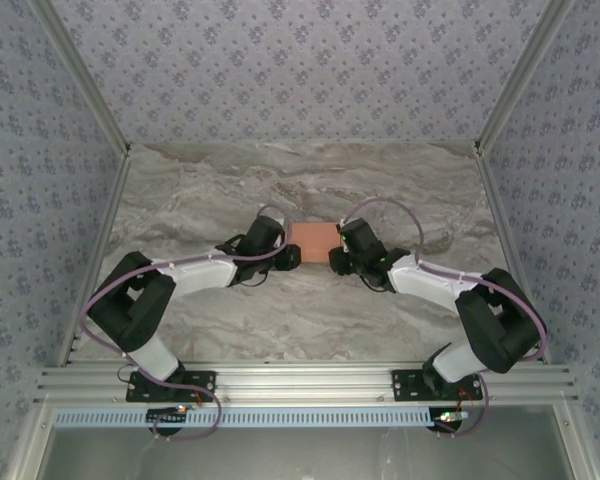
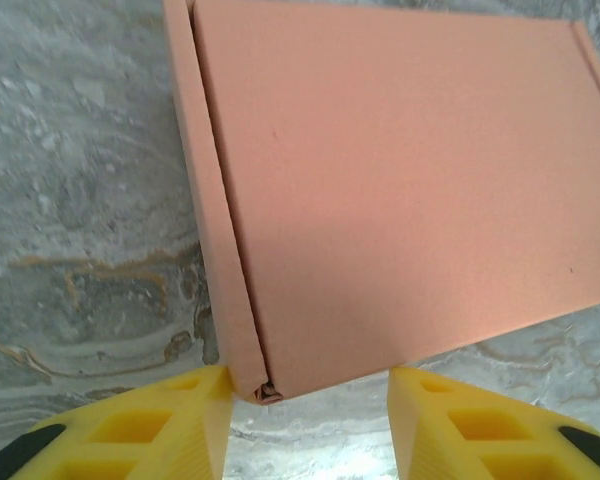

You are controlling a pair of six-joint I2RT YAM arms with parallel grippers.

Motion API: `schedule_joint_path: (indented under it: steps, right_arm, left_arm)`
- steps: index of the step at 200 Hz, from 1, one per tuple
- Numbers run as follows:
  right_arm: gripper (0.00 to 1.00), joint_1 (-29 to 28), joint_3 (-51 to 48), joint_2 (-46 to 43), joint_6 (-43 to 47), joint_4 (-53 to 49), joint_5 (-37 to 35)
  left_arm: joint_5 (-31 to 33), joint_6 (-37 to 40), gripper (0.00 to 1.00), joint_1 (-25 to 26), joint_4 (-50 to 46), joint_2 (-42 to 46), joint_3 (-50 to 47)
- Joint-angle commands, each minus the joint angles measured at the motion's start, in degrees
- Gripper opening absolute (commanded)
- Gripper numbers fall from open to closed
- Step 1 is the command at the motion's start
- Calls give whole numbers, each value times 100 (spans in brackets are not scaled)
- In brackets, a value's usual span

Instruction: Fold the paper box

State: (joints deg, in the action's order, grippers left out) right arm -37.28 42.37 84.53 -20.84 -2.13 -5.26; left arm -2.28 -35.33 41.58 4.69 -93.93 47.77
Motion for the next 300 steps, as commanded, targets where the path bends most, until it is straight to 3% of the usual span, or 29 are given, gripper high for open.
schedule_joint_path:
  steps: [1, 54, 85, 108, 125, 168, 218, 263, 300]
  right_arm:
    - [37, -186, -54, -106, 128, -24, -119]
    - [49, -190, 259, -820, 202, -884, -349]
    - [51, -60, 565, -902, 303, -1393, -437]
    - [52, -49, 803, -1121, 502, -1968, -1006]
    - [55, -62, 958, -1422, 669, -2406, -1530]
    - [75, -43, 1075, -2291, 1017, -3040, -2752]
    - [97, 286, 220, -3161, 1268, -2408, -3612]
    - [99, 758, -363, -3254, 827, -2054, -4034]
    - [99, 1076, -874, -3281, 937, -1464, -4229]
  left_arm:
    - [-252, 78, 48, 93, 383, 32, -108]
    - [-204, 456, 63, 61, 6, 613, -142]
    - [-141, 595, 65, -166, -381, 949, -79]
    - [-28, 772, 66, -384, -631, 1429, -165]
    - [310, 1003, 68, -497, -855, 1909, -260]
    - [1715, 1677, 71, -582, -960, 3223, -832]
    - [2489, 1857, 84, -928, -241, 4523, -1975]
    - [3259, 2235, 91, -1177, 536, 5321, -2764]
    - [3630, 2316, 94, -1656, 611, 5643, -2972]
